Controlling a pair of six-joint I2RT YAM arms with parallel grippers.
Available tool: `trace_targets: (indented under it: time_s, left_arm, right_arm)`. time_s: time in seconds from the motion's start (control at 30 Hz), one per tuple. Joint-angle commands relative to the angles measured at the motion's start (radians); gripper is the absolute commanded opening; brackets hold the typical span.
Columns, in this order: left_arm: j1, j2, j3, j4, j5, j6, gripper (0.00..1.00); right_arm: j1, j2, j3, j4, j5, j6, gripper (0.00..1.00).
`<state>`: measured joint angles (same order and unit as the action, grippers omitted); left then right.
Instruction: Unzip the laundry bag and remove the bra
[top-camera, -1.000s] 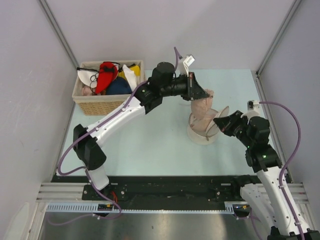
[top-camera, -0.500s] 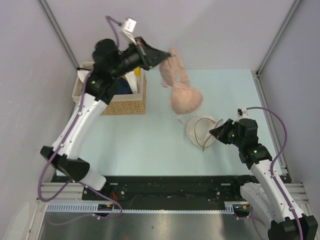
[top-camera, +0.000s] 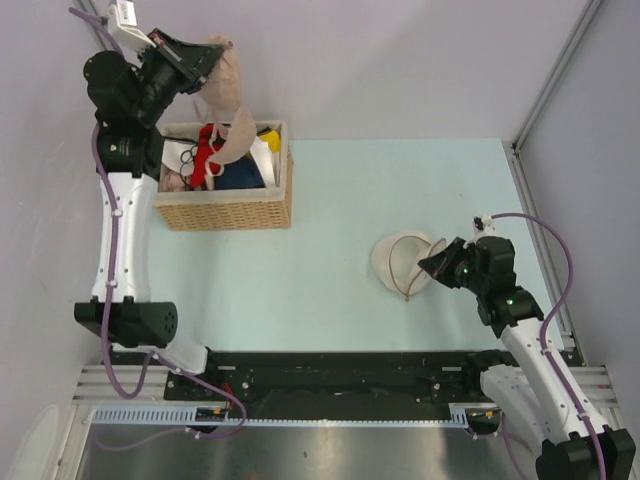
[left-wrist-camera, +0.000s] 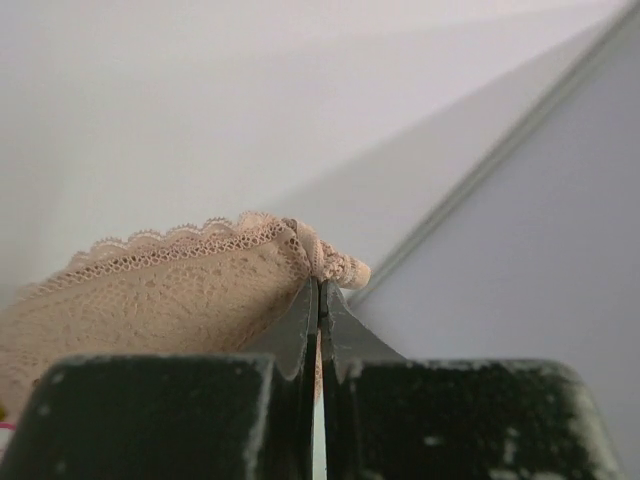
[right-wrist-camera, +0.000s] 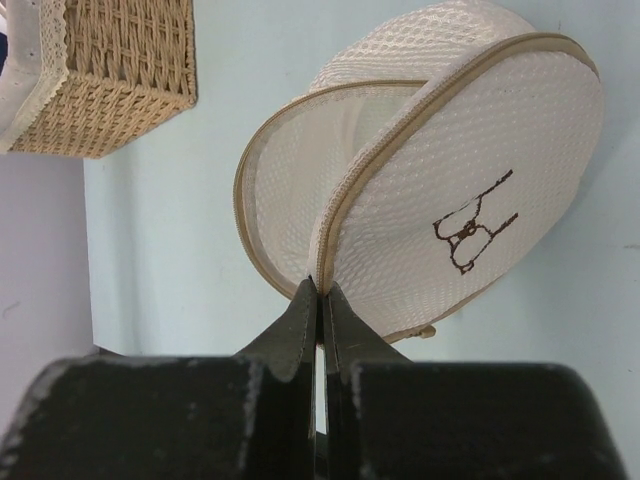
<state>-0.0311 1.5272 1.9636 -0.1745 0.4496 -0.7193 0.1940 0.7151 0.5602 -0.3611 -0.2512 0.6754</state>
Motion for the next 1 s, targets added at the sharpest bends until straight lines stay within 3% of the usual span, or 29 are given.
trace_targets:
  time_s: [0.0, 0.23, 0.4, 0.57, 0.83, 0.97]
  left_arm:
    - [0.094, 0.109, 0.121, 0.003, -0.049, -0.034, 0.01]
    - [0.168, 0.255, 0.244, -0.033, -0.097, -0.023, 0.01]
    - [0.178, 0.213, 0.077, -0.023, -0.164, 0.044, 0.0]
    - [0.189, 0.114, -0.296, 0.085, -0.296, 0.073, 0.0]
    - [0.194, 0.264, -0.342, 0.043, -0.42, 0.087, 0.0]
    - [0.177, 0.275, -0.417, 0.065, -0.647, 0.124, 0.0]
  right_arm:
    - [-0.005, 0.01, 0.02, 0.01, 0.021, -0.027, 0.0]
    - [-0.013, 0.082, 0.02, 0.045, 0.046, -0.031, 0.0]
    - [-0.021, 0.213, 0.023, 0.144, 0.018, -0.023, 0.0]
    - [-0.024, 0.314, 0.044, 0.191, 0.009, -0.034, 0.0]
    - [-0.028, 0.432, 0.072, 0.257, -0.022, -0.043, 0.0]
    - [-0.03, 0.437, 0.073, 0.264, -0.011, -0.042, 0.0]
